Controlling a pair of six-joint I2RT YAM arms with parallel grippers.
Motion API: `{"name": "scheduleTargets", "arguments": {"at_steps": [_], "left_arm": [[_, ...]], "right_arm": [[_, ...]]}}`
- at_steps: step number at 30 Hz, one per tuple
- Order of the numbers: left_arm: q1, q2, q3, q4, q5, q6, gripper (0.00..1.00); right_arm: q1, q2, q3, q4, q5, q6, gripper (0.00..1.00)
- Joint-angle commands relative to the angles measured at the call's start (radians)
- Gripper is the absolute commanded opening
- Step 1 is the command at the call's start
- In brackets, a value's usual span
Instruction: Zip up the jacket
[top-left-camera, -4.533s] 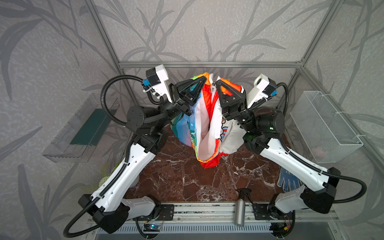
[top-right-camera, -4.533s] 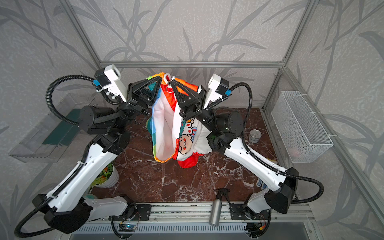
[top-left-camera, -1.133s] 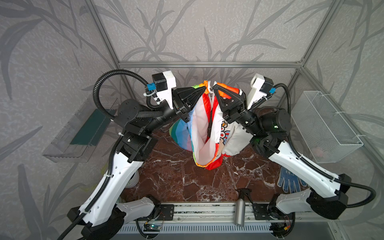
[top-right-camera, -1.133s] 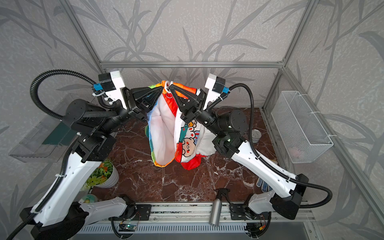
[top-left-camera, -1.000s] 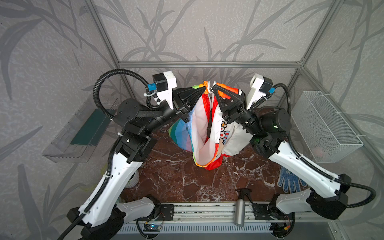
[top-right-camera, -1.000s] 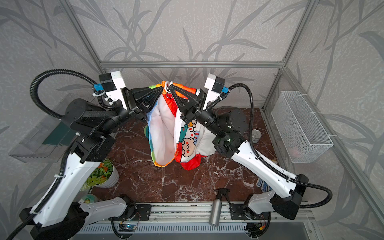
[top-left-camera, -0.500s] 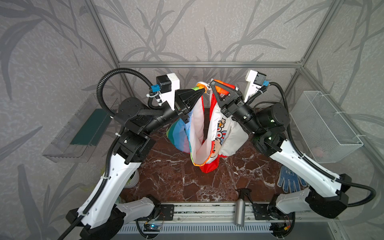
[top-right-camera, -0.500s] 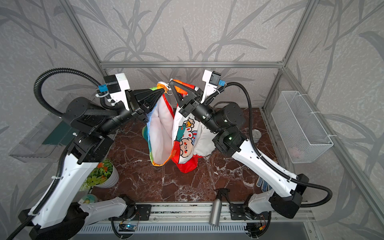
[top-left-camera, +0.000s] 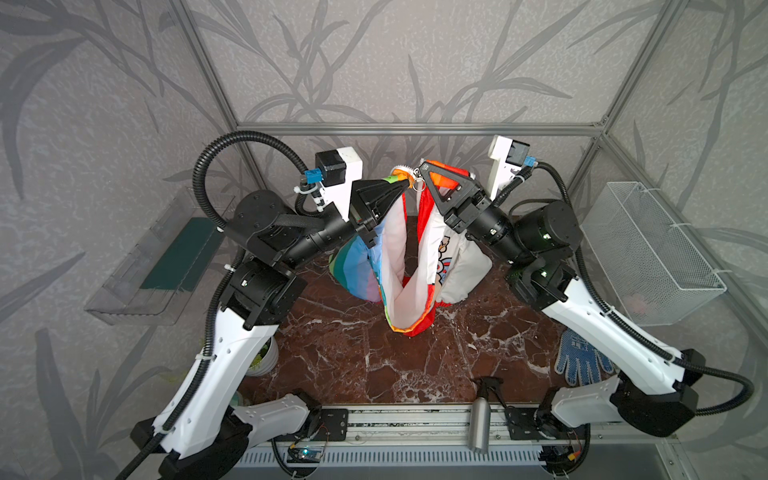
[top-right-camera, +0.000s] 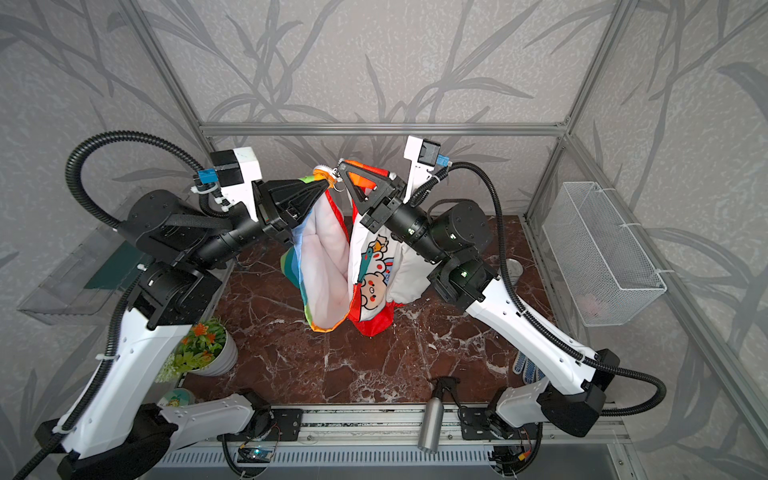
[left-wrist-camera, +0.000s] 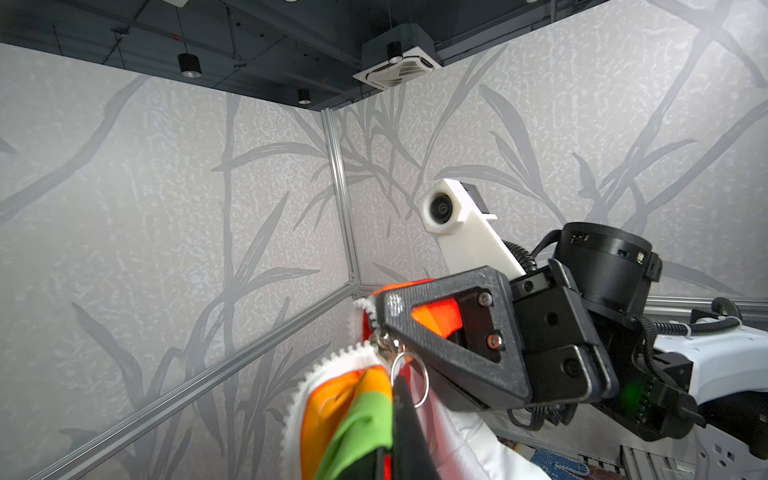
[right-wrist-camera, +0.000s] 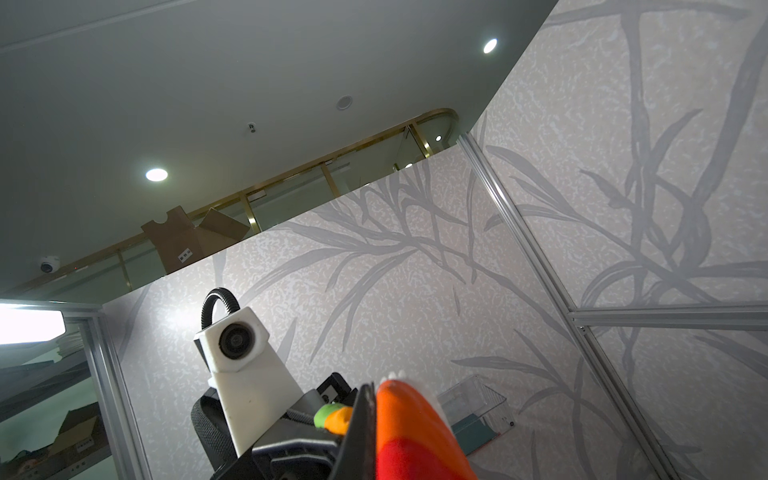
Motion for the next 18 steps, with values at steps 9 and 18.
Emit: {"name": "scheduleTargets", "arguments": {"at_steps": [9,18], "left_arm": [[0.014,0.039,0.074,-0.041,0.063,-0.051,0.00],[0.023,0.026,0.027,0.080,0.065,-0.136,0.00]], "right_arm": [[-0.018,-0.012,0.004,0.153,-0.061,0.068,0.00],[-0.017,-0.024,-0.039,0.198,-0.054,0.068,0.00]]}}
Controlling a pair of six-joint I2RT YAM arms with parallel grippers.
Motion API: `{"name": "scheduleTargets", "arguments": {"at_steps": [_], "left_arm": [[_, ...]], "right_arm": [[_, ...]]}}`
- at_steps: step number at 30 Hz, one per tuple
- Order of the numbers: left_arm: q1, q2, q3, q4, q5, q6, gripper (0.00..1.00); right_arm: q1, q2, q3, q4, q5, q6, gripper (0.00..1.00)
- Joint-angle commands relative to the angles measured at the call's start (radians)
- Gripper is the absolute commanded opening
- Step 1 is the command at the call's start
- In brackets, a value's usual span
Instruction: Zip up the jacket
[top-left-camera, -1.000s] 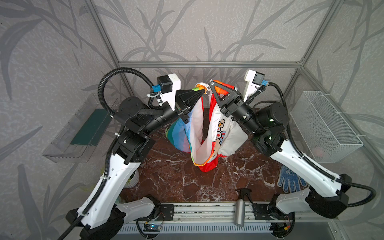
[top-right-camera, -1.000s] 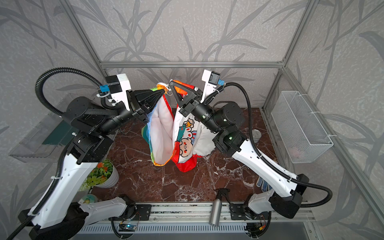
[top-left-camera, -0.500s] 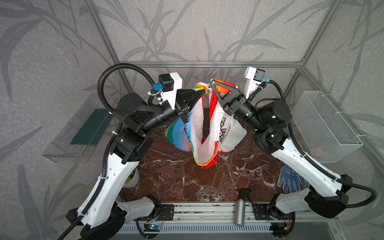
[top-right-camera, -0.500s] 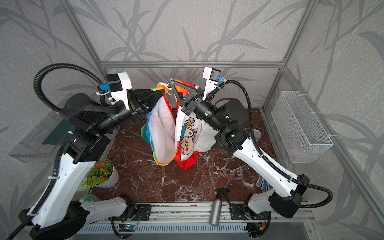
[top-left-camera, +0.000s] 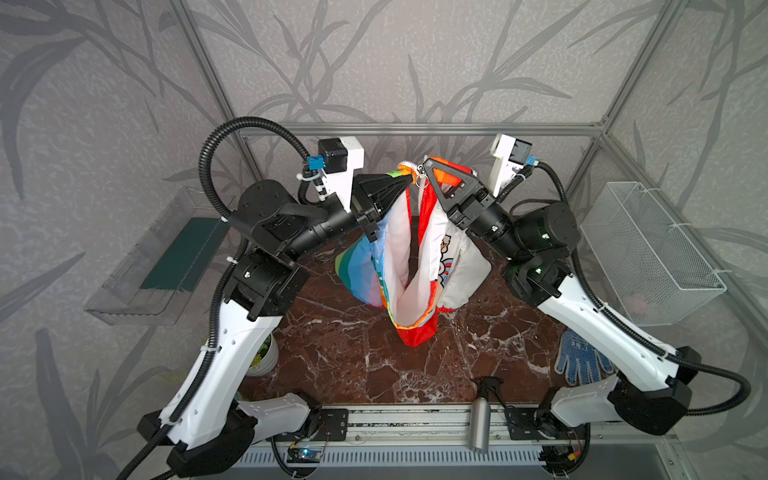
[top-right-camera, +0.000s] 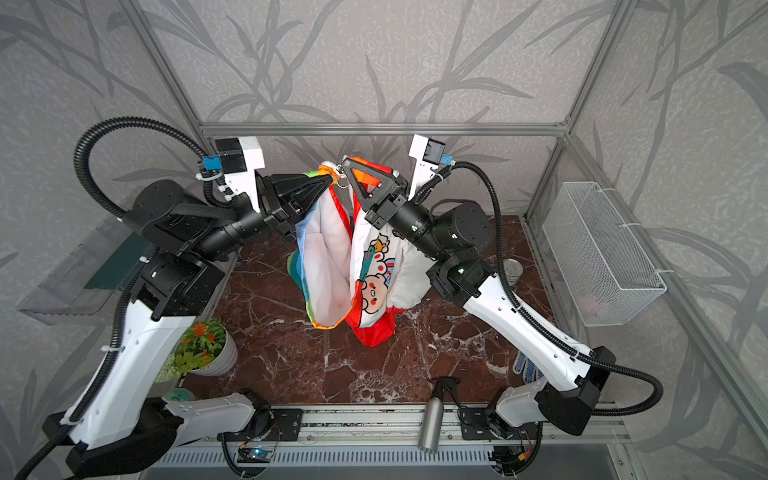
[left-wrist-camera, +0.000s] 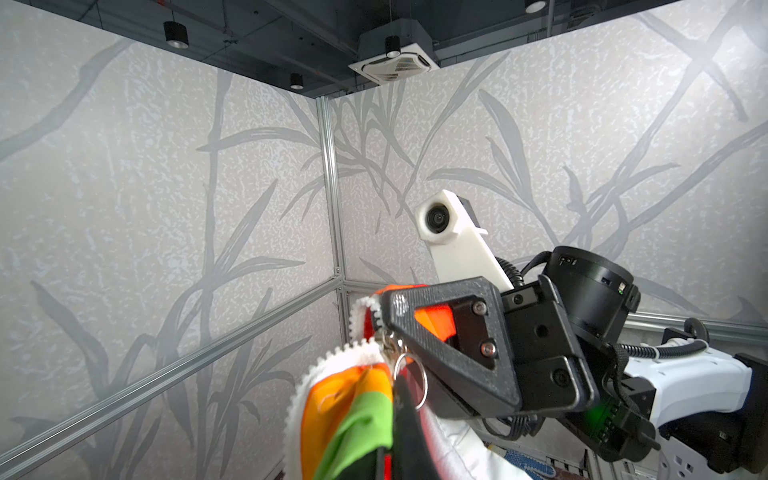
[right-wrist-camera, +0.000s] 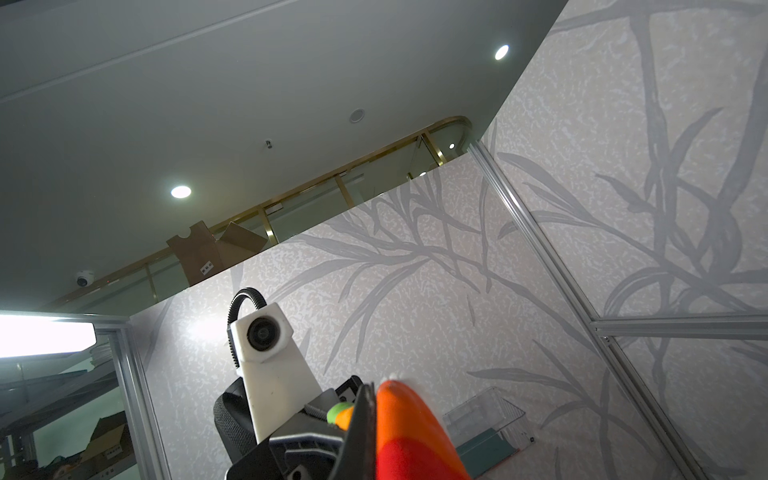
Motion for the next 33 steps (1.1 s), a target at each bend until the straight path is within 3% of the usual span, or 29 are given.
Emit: {"name": "scheduleTargets", "arguments": {"at_steps": [1,19,29,33], "left_arm": [[0.004,-0.015,-0.019,0.089,0.031,-0.043,0.01],[0.016,-0.014,-0.066,0.209,0.049,-0.137,0.28],[0.018,-0.009,-0.088,0.286,0.065,-0.202,0.29],[0.019,-0.007,-0.088,0.294,0.061,-0.209,0.22]], "right_arm": [[0.001,-0.036,-0.005,0.085,-0.011,0.003,0.00],[0.008,-0.035,-0.021,0.111,-0.037,0.002,0.00],[0.008,-0.036,-0.028,0.114,-0.044,0.001,0.00],[0.008,-0.035,-0.027,0.114,-0.048,0.002,0.00]]}}
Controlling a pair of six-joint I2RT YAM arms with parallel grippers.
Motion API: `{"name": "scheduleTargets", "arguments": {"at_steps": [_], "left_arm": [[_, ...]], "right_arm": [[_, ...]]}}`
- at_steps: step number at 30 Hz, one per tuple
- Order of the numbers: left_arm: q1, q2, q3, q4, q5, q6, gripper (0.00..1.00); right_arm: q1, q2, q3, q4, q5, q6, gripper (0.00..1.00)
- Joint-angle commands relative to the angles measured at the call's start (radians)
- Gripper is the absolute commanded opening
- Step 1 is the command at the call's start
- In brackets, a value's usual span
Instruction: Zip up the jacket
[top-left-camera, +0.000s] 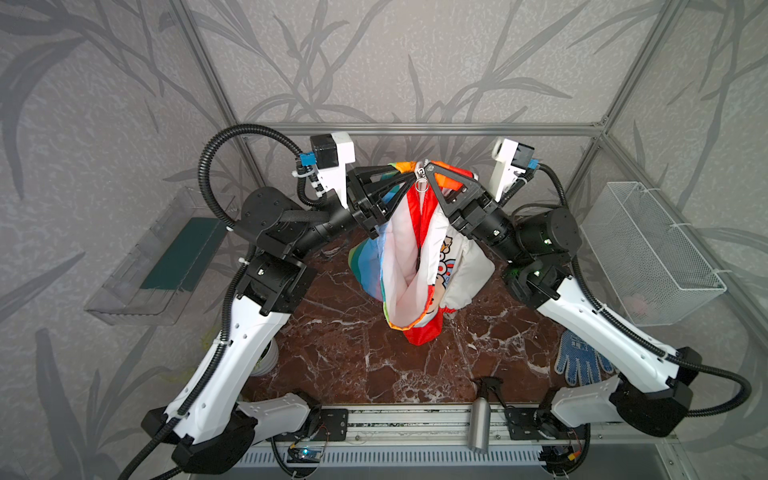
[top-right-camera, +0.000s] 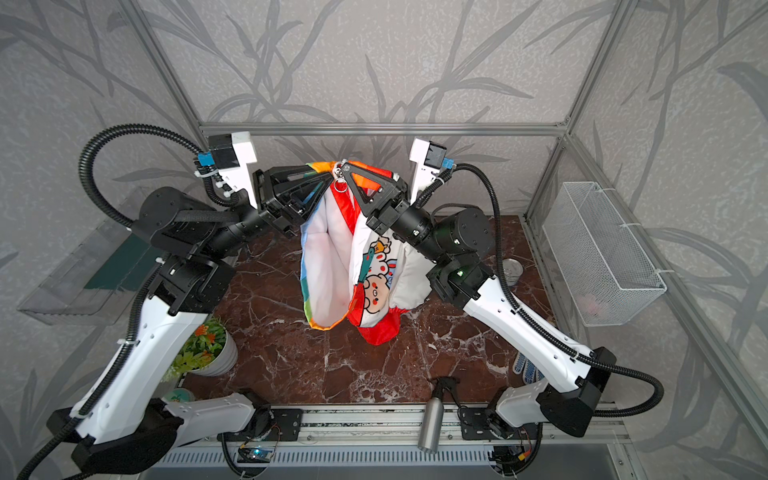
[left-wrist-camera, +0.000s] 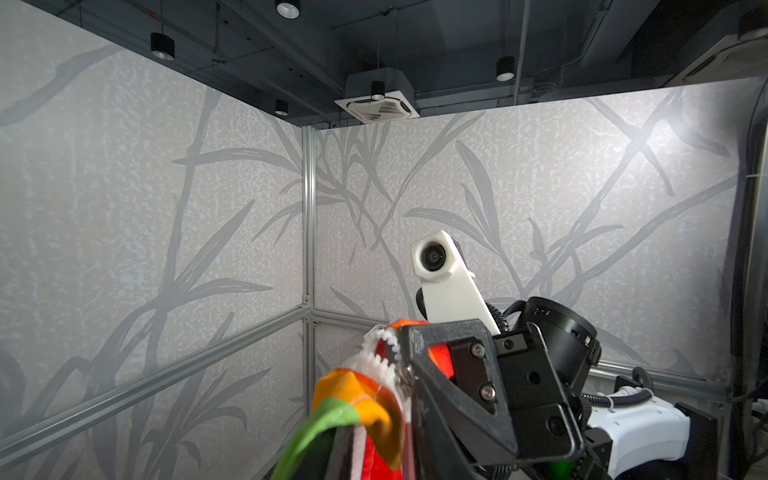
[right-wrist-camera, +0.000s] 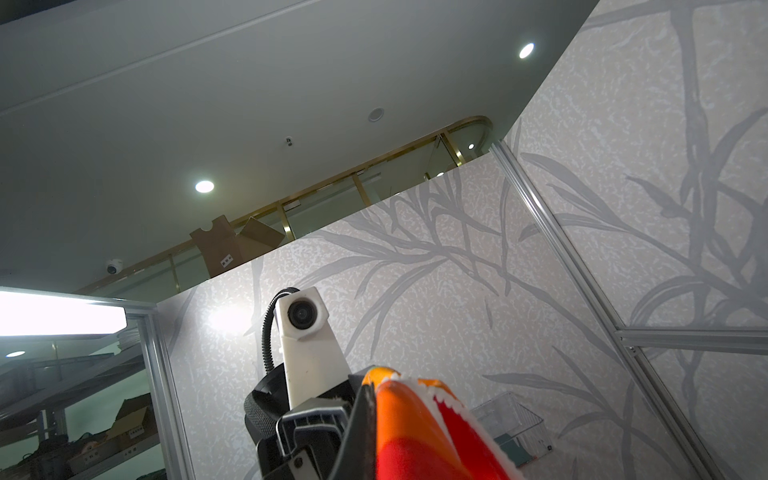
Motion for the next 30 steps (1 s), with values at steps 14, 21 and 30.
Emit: {"name": "scheduleTargets", "arguments": {"at_steps": [14,21,30], "left_arm": [[0.003,0.013,-0.002,0.100,0.038,-0.045,0.30],[0.003,0.014,-0.005,0.109,0.040,-0.053,0.18],[0.004,0.010,-0.005,0.110,0.055,-0.045,0.00]], "right_arm": [[0.007,-0.007,0.025,0.066,-0.038,0.011,0.00],[0.007,0.001,0.032,0.071,-0.042,0.014,0.00],[0.007,0.010,0.038,0.084,-0.034,0.009,0.00]]}}
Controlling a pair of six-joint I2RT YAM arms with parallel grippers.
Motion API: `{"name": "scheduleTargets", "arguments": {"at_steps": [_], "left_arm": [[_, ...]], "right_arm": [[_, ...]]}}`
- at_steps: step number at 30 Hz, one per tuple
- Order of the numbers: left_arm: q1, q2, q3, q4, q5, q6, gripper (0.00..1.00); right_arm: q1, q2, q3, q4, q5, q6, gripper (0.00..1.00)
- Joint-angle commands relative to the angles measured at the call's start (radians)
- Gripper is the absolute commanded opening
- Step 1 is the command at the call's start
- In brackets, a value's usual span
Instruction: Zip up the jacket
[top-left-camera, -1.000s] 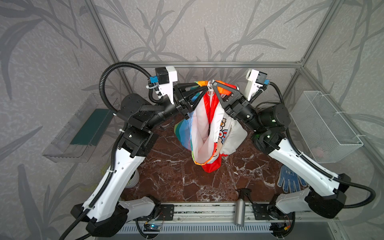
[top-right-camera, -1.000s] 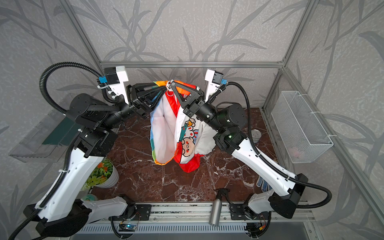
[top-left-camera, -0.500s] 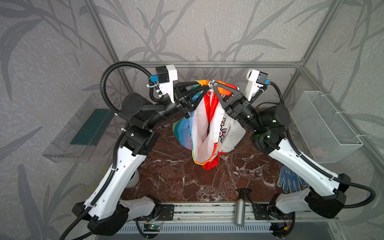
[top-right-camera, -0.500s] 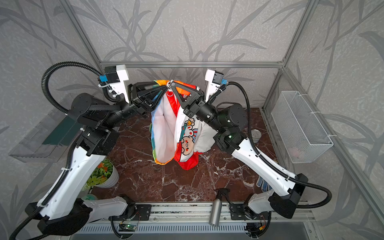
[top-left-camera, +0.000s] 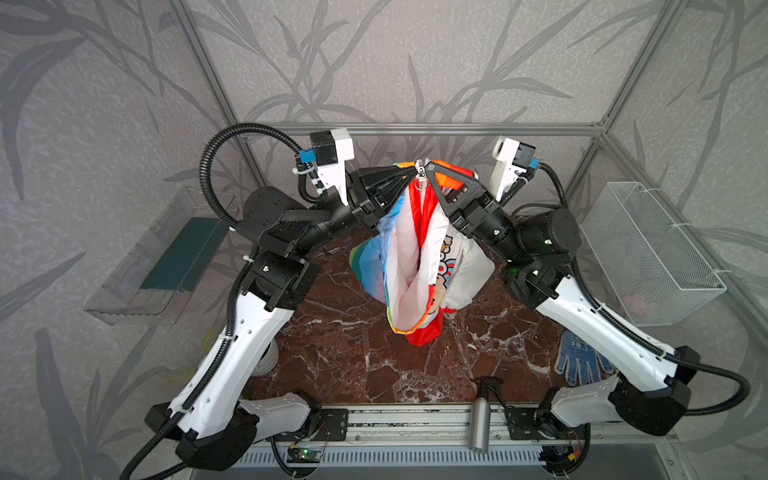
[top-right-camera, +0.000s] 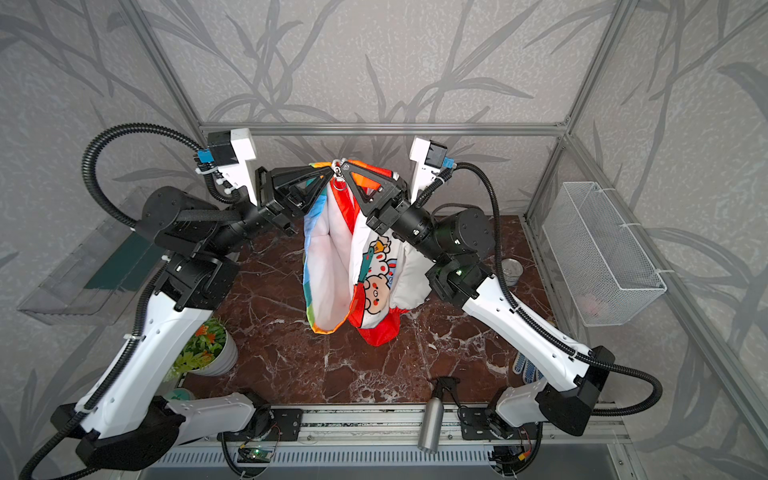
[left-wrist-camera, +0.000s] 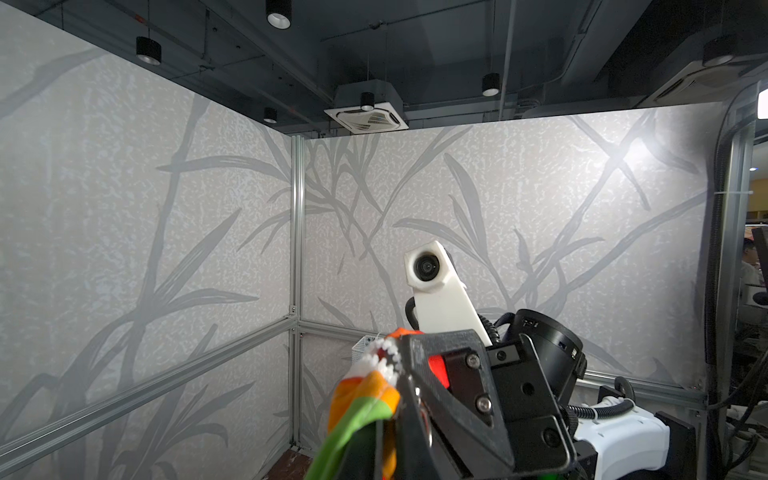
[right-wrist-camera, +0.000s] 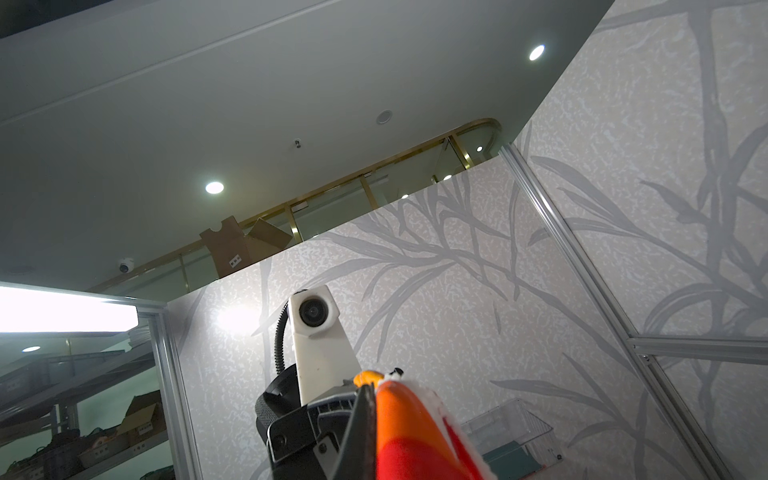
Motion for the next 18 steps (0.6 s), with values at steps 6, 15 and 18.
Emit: {"name": "scheduleTargets", "arguments": {"at_steps": [6,15,18], "left_arm": [[0.002,-0.005,0.037,-0.062,0.055,0.076,0.00],[0.003,0.007,0.095,-0.163,0.094,0.115,0.00],[0.003,0.020,0.109,-0.193,0.111,0.110,0.00]], "right_arm": [[0.006,0.020,0.077,0.029,-0.038,0.008,0.00],[0.002,0.016,0.095,0.021,-0.051,-0.014,0.00],[0.000,0.020,0.075,0.059,-0.028,-0.012,0.00]]}}
